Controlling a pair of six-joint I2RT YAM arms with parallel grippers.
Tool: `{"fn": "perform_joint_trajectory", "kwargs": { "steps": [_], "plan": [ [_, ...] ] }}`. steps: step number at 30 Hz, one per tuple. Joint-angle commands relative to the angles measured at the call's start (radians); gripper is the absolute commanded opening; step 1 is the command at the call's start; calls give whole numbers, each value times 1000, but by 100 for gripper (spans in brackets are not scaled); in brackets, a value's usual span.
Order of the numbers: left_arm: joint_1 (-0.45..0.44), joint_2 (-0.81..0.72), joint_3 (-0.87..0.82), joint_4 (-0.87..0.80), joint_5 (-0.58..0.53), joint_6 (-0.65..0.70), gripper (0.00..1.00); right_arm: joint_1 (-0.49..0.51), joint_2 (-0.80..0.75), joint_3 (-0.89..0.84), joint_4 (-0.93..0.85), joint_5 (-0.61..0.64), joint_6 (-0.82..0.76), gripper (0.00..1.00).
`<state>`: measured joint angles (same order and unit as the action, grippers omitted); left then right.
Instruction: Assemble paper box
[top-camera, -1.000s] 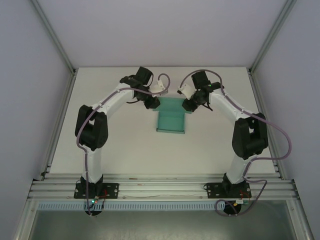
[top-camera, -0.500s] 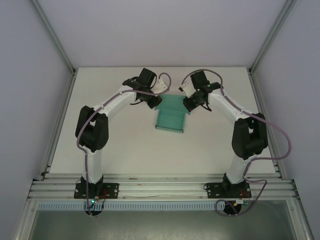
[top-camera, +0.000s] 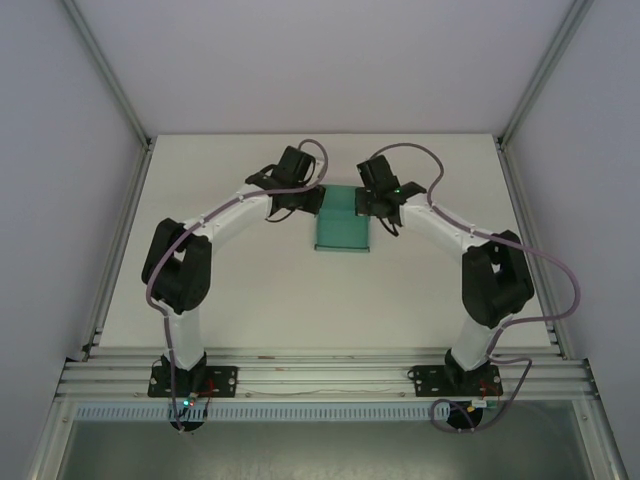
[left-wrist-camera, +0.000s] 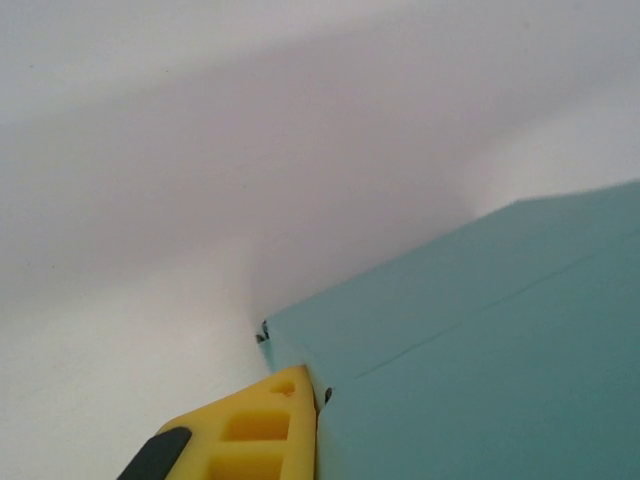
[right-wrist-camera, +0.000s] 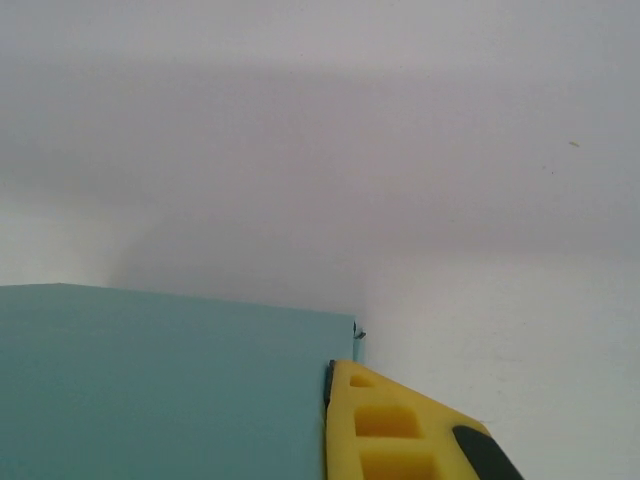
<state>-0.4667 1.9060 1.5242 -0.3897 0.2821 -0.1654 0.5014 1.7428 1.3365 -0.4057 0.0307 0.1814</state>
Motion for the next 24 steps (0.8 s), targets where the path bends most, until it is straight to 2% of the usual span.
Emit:
{"fn": "perform_joint_trajectory", "kwargs": {
  "steps": [1, 4, 9, 16, 20, 24],
  "plan": [
    [5, -24, -17, 90, 24, -204, 10, 20, -31, -11, 127, 86, 176, 1],
    [-12, -19, -22, 96, -33, -205, 10, 25, -26, -34, 168, 116, 233, 1],
    [-21, -14, -48, 104, -55, -211, 10, 28, -14, -56, 206, 127, 315, 1],
    [-23, -16, -132, 144, -67, -214, 10, 28, 8, 22, 111, 110, 378, 1],
    [-24, -16, -167, 175, -57, -239, 10, 30, 27, 4, 139, 64, 409, 0],
    [-26, -25, -205, 206, -53, -256, 10, 31, 36, -25, 140, 95, 444, 0]
  ]
}}
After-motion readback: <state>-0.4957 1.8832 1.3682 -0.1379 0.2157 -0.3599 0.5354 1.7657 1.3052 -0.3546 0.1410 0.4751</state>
